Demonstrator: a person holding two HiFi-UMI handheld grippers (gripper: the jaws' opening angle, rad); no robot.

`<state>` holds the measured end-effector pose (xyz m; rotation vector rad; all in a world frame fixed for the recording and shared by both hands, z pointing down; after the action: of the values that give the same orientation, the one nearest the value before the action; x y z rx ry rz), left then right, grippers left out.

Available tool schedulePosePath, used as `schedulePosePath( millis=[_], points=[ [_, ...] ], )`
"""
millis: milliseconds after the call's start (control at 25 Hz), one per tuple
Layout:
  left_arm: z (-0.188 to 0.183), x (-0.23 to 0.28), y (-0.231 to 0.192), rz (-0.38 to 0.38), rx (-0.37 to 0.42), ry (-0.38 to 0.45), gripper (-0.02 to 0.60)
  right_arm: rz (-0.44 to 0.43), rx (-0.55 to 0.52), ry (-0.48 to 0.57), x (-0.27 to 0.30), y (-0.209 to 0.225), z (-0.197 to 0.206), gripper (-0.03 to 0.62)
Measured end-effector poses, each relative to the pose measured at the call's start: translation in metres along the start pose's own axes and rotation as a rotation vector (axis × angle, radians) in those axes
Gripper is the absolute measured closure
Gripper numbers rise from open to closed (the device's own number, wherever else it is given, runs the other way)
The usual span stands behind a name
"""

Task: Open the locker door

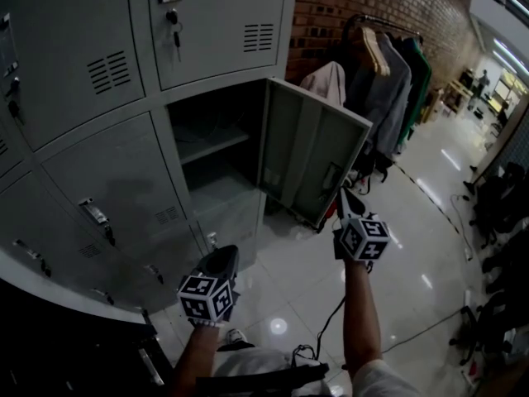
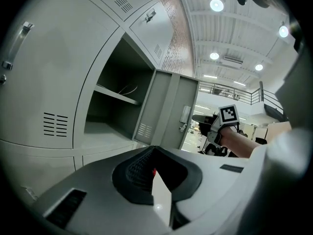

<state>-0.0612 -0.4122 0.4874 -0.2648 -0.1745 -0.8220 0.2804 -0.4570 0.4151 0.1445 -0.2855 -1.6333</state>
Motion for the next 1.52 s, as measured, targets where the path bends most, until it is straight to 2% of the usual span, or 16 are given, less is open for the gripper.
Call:
schedulePosePath(
  millis=[560, 840, 1040, 1280, 1520],
  points=[
    [0.0, -0.014, -0.019, -0.032, 0.003, 0.0, 0.584, 0.087, 0.035, 0.005, 0.024, 0.032, -0.007, 0.591],
    [-0.002, -0.019, -0.023, -0.045, 0.01, 0.001, 0.584, 0.097, 0.011, 0.026, 0.02, 0.025, -0.009, 0.589],
    [-0.002, -0.028, -0.021, -0.066, 0.01, 0.007, 0.584, 0.129, -0.05, 0.069, -0.011, 0.002, -0.027, 0.588],
    [-0.008, -0.04, -0.006, -0.089, 0.02, 0.035, 0.584, -0.011, 0.027, 0.048, -0.04, -0.024, -0.015, 0.592],
    [-0.01, -0.063, 0.027, -0.119, 0.031, 0.07, 0.584, -0.176, 0.058, -0.043, -0.068, -0.061, 0.023, 0.592]
  ],
)
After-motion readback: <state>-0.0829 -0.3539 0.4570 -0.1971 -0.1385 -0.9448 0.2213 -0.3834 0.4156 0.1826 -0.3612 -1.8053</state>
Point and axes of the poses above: the fingertips, and each gripper's own axes: x forward along the fingers, y to its right, z out of its underside, the point moved 7 cm from there along -x, backward along the fingers, and after that the axes turned 11 degrees about x, right-handed, at the moved point
